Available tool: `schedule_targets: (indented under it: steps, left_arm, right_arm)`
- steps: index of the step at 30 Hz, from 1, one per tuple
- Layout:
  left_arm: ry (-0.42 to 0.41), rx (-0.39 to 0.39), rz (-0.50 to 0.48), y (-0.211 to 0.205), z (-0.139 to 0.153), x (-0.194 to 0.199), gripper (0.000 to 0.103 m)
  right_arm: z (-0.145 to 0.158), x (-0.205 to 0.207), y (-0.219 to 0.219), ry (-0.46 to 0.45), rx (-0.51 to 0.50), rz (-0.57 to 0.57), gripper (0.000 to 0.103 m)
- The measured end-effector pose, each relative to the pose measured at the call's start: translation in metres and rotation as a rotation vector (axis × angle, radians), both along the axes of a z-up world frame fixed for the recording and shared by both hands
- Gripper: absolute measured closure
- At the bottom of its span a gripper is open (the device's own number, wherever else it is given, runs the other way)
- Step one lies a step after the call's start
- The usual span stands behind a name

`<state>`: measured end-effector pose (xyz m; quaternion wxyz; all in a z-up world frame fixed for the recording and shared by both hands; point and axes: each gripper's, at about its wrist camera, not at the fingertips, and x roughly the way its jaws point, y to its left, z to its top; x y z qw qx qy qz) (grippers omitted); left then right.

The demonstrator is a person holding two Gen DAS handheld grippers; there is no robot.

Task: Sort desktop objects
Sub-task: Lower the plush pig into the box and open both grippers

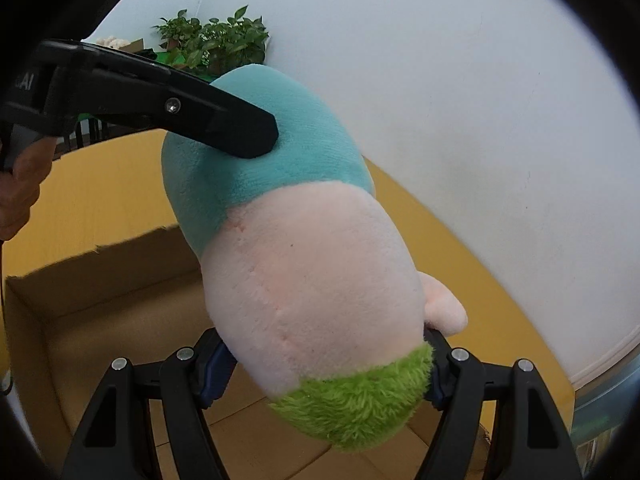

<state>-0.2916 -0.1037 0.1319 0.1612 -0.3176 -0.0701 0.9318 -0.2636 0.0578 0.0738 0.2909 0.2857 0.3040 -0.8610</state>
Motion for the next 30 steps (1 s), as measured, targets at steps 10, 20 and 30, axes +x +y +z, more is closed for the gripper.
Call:
schedule_targets:
  steps: [10, 20, 30]
  left_arm:
    - [-0.256, -0.068, 0.111, -0.012, -0.084, -0.029, 0.036]
    - [-0.303, -0.126, 0.127, -0.001, -0.086, -0.021, 0.034]
    - [-0.199, -0.135, 0.062, 0.010, -0.042, 0.042, 0.033]
  right_arm:
    - [-0.109, -0.010, -0.027, -0.036, 0.175, -0.082, 0.021]
    - [-0.069, -0.009, 0.032, -0.330, -0.200, -0.080, 0.022]
    - [-0.041, 0.017, 0.089, -0.423, -0.297, -0.187, 0.022]
